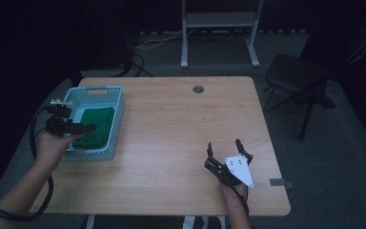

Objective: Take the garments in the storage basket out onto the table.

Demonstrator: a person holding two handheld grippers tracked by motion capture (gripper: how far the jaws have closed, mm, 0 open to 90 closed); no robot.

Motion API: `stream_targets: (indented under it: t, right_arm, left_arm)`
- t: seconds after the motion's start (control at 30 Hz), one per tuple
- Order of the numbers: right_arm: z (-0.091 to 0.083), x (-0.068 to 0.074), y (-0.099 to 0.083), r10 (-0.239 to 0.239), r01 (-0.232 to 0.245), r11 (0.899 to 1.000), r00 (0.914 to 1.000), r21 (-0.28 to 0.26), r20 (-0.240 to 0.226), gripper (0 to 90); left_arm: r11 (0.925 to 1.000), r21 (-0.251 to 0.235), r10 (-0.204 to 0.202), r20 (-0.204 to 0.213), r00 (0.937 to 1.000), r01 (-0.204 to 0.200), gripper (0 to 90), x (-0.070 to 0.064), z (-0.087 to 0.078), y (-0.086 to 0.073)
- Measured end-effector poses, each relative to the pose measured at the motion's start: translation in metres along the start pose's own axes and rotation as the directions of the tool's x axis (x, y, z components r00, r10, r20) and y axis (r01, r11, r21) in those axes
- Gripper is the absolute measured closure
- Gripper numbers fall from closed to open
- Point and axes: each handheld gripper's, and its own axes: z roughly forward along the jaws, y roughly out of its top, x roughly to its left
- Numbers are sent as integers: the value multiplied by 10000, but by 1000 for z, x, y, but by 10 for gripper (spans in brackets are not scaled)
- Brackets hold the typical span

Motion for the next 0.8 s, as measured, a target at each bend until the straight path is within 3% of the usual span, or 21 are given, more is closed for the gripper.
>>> stream_targets:
  t: [0.07,0.23,0.37,0.43,0.6,0.73,0.8]
  right_arm:
    - [0,0,0,-3,3,10000,10000,-1,-6,110]
    - [0,0,0,-20,20,10000,10000,-12,-20,110]
    - [0,0,0,12,-12,10000,10000,3,-22,111]
    - [0,0,0,2,-2,10000,10000,2,-26,110]
    - [0,0,0,-1,1,10000,10000,-1,-12,110]
    - [0,0,0,1,-1,10000,10000,3,-13,110]
    - [0,0,0,12,-12,10000,10000,3,-13,110]
  left_arm:
    - [9997,171,-160,72,9998,159,13,2,3,1]
    - [9991,410,-79,-236,9997,89,13,3,9,1]
    - [9990,303,345,-793,9963,-322,13,1,9,0]
    - [9985,403,407,-856,9955,-373,13,1,10,1]
    - [9977,602,353,-736,9967,-309,13,-1,12,4]
    - [9970,771,45,-256,9997,-25,13,-2,15,8]
    - [9962,871,12,-255,9997,10,13,-3,17,10]
